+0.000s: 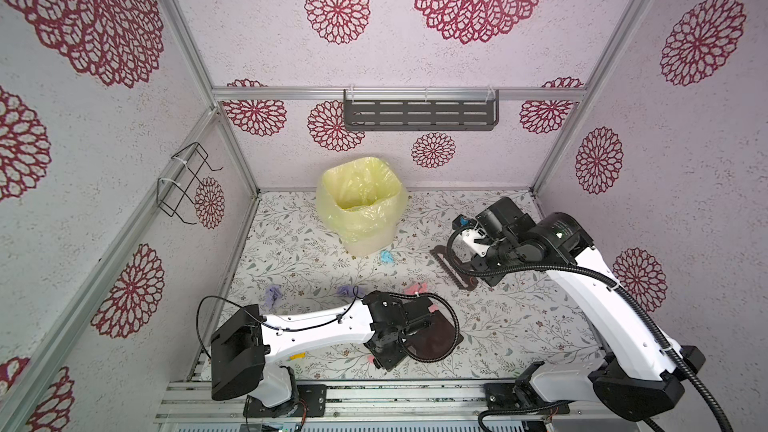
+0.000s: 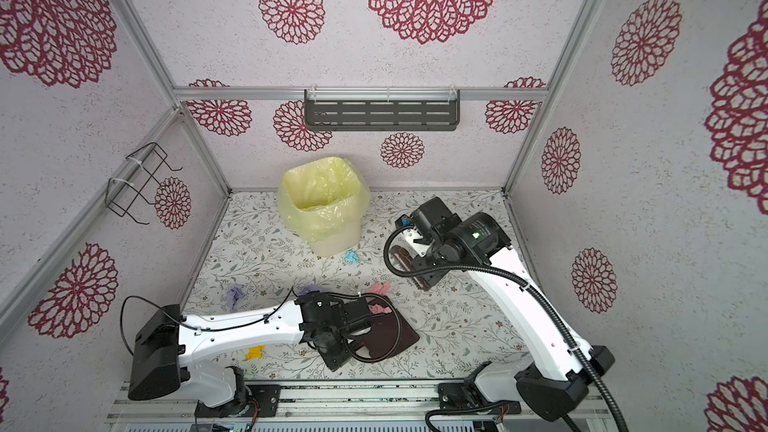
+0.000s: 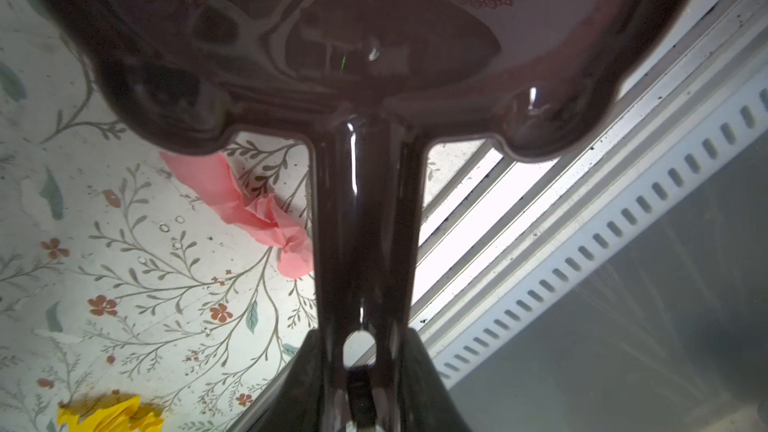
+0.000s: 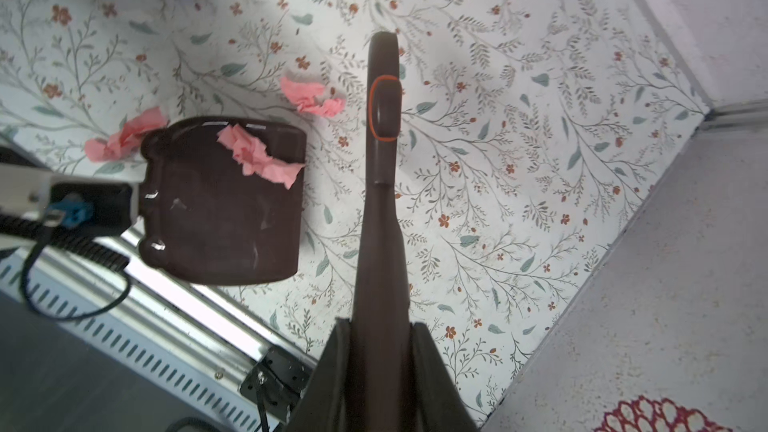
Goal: Sweep away the paper scraps from the table
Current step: 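Lift the dustpan toward the bin with left while right withdraws the brush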
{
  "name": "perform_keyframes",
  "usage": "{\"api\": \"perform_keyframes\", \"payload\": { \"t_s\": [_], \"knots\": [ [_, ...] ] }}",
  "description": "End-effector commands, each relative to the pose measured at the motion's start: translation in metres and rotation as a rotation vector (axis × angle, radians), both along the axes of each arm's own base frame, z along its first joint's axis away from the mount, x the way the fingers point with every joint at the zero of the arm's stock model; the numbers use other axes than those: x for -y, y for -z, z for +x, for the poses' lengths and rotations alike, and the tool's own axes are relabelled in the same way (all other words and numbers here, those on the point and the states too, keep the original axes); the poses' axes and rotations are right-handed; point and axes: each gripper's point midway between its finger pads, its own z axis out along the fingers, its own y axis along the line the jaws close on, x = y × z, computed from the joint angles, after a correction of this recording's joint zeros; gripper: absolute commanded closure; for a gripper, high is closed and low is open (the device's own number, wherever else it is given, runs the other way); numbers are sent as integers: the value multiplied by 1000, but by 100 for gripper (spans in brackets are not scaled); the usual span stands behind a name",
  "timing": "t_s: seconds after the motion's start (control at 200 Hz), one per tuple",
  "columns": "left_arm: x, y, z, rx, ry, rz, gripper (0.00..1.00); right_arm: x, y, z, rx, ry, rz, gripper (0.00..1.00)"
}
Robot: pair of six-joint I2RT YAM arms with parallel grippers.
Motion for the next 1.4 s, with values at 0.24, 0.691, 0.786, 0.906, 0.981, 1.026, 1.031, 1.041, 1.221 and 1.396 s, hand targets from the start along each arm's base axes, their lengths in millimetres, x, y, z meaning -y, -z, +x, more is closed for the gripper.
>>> {"api": "perform_keyframes", "payload": {
  "t_s": [0.24,0.691,0.786,0.906,0.981,1.026,1.031,1.041,1.221,1.396],
  "knots": [
    [12,-58,26,262,-12,-144,100,30,-30,25,173,231,242,100],
    [-41,-151,78,408,-243,-210,100,46,-2,22,83,400,531,100],
    [-62,-172,92,428,-309,-198,100,49,1,20,68,412,557,100],
    [-89,-191,107,441,-389,-170,100,49,1,19,57,418,583,100],
    [-105,-199,114,442,-434,-151,100,49,1,19,55,418,596,100],
    [-113,-204,120,456,-462,-143,100,50,1,20,53,423,601,100],
    [-115,-204,121,456,-465,-141,100,50,1,20,54,423,601,100],
    [-116,-205,122,458,-470,-140,100,50,0,20,54,423,603,100],
    [-149,-220,144,485,-581,-115,100,50,2,20,46,423,623,100],
    [-182,-229,167,491,-674,-74,100,50,6,20,33,424,638,100]
  ]
}}
